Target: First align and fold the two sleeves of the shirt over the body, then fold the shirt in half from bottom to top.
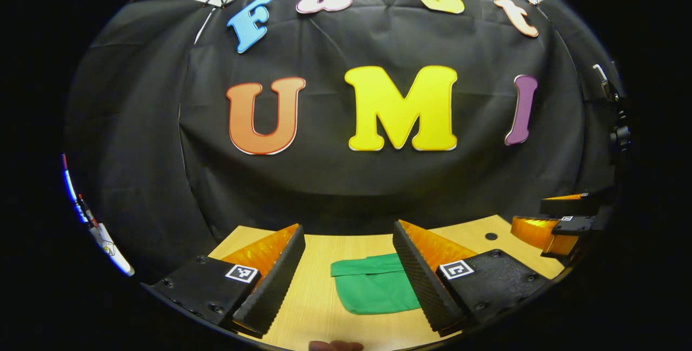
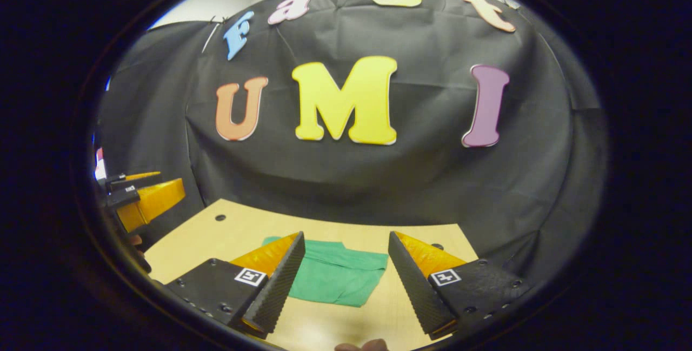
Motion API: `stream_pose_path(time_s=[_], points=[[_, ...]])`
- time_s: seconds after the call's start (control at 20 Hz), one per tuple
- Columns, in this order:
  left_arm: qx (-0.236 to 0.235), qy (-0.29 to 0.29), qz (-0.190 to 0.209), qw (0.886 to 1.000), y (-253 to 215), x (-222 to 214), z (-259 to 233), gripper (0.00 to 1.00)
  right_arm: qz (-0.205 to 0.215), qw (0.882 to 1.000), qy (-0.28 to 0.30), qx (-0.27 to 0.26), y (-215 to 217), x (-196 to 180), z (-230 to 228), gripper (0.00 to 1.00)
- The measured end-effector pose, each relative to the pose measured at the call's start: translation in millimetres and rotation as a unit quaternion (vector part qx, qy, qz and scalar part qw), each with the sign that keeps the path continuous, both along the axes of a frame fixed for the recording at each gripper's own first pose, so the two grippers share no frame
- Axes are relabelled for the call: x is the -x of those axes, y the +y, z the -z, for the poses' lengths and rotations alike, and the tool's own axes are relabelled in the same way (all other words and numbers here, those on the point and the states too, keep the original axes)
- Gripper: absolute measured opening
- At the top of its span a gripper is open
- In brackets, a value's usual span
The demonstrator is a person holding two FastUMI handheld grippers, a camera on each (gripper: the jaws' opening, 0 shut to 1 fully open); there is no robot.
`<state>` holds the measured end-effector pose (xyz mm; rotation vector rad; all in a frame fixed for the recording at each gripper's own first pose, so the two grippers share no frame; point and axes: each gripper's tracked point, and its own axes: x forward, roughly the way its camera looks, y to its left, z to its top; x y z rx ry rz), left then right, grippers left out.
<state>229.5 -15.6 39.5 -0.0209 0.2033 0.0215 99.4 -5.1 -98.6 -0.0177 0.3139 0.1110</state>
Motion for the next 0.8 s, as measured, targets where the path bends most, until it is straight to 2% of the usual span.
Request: stream_pose_path(time_s=[0.25, 0.3, 0.45, 0.65, 0.8], points=[[0.022, -0.030, -0.002, 0.999, -10.1, 51.7, -44.8, 1.00, 0.014, 0.999, -0.046, -0.016, 10.2, 56.6, -47.4, 0.94], [0.023, -0.040, 0.000, 0.999, -11.5, 57.7, -51.8, 1.00, 0.021, 0.998, -0.053, -0.013, 11.0, 66.7, -51.3, 0.92], [0.018, -0.048, 0.009, 0.999, -16.9, 68.5, -59.9, 1.00, 0.033, 0.998, -0.048, -0.022, 18.5, 91.9, -48.3, 0.94], [0.029, -0.027, 0.017, 0.999, -22.6, 76.4, -48.2, 1.00, 0.048, 0.997, -0.068, -0.009, 14.8, 96.2, -57.8, 0.92], [0.025, -0.022, 0.009, 0.999, -13.2, 73.8, -46.3, 1.00, 0.051, 0.995, -0.080, -0.011, 18.0, 95.2, -65.0, 0.92]])
